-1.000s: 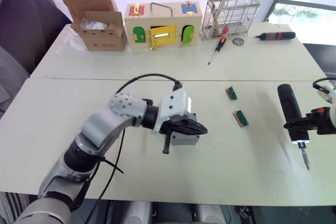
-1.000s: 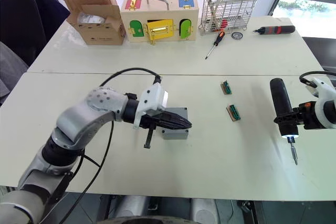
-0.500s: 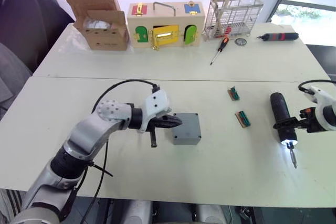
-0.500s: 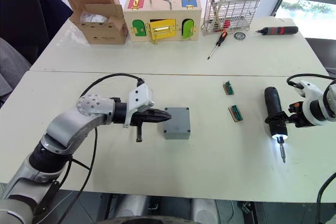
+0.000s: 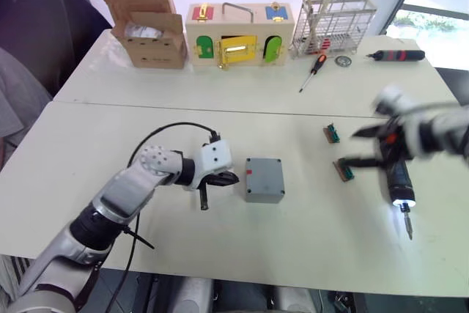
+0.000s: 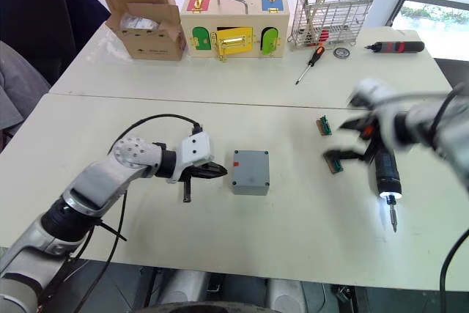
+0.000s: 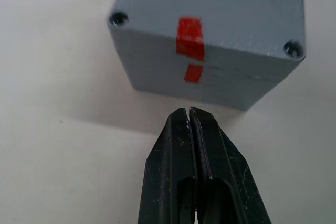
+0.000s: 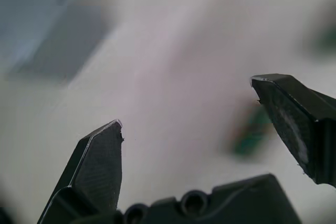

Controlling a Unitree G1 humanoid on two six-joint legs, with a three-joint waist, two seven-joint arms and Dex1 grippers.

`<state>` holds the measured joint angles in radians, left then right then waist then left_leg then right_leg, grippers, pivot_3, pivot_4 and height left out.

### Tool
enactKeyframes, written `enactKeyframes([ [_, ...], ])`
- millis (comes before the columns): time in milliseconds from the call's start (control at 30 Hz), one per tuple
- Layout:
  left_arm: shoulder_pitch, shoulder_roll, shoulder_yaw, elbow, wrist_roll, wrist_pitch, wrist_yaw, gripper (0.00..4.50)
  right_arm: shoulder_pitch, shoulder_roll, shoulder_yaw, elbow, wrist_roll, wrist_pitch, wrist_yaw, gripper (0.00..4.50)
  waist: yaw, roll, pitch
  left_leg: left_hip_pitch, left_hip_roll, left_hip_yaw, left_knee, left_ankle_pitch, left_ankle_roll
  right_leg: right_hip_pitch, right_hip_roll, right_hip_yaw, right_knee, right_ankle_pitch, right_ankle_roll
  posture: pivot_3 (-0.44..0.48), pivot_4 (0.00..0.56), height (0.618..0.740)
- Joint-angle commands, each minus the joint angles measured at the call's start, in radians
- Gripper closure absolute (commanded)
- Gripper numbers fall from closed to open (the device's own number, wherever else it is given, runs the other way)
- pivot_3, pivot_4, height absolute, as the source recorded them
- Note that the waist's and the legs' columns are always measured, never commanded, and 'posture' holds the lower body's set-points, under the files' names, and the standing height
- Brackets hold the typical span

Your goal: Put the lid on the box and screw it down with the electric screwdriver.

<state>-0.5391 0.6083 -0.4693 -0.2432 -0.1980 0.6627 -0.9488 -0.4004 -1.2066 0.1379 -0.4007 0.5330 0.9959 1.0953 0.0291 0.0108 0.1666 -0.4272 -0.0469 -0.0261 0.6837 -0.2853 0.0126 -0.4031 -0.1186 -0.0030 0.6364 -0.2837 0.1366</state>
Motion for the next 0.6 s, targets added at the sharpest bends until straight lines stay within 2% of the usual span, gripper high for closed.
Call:
enactKeyframes([
  [33, -0.018, -0.042, -0.017, 0.04, 0.036, -0.029, 0.018, 4.5, 0.092, 0.066, -0.042, -0.14, 0.035, -0.006, -0.065, 0.02, 0.003, 0.0, 0.0, 0.0, 0.0, 0.0, 0.001, 0.0, 0.0, 0.001, 0.0, 0.0, 0.0, 0.0, 0.0, 0.0, 0.15, 0.735],
  [300, -0.082, -0.082, -0.032, 0.126, 0.065, -0.095, -0.036, 4.5, 0.104, 0.277, 0.009, -0.204, 0.081, 0.071, -0.2, 0.02, 0.007, -0.001, 0.0, 0.001, 0.0, -0.001, 0.001, 0.001, -0.002, -0.001, 0.0, 0.0, 0.003, 0.0, 0.0, 0.0, 0.15, 0.735],
  [500, -0.161, -0.141, -0.046, 0.278, 0.108, -0.202, -0.09, 4.5, 0.104, 0.332, 0.01, -0.249, 0.135, 0.118, -0.217, 0.02, 0.008, -0.002, 0.0, 0.001, -0.001, -0.001, 0.001, 0.001, -0.002, -0.001, 0.0, 0.0, 0.004, 0.0, 0.0, 0.0, 0.15, 0.735],
  [600, -0.2, -0.195, -0.044, 0.387, 0.145, -0.276, -0.072, 4.5, 0.127, 0.334, -0.001, -0.286, 0.153, 0.144, -0.24, 0.02, 0.01, -0.002, 0.0, 0.001, -0.001, -0.001, 0.001, 0.001, -0.002, -0.002, 0.0, 0.0, 0.009, 0.0, 0.0, 0.0, 0.15, 0.735],
])
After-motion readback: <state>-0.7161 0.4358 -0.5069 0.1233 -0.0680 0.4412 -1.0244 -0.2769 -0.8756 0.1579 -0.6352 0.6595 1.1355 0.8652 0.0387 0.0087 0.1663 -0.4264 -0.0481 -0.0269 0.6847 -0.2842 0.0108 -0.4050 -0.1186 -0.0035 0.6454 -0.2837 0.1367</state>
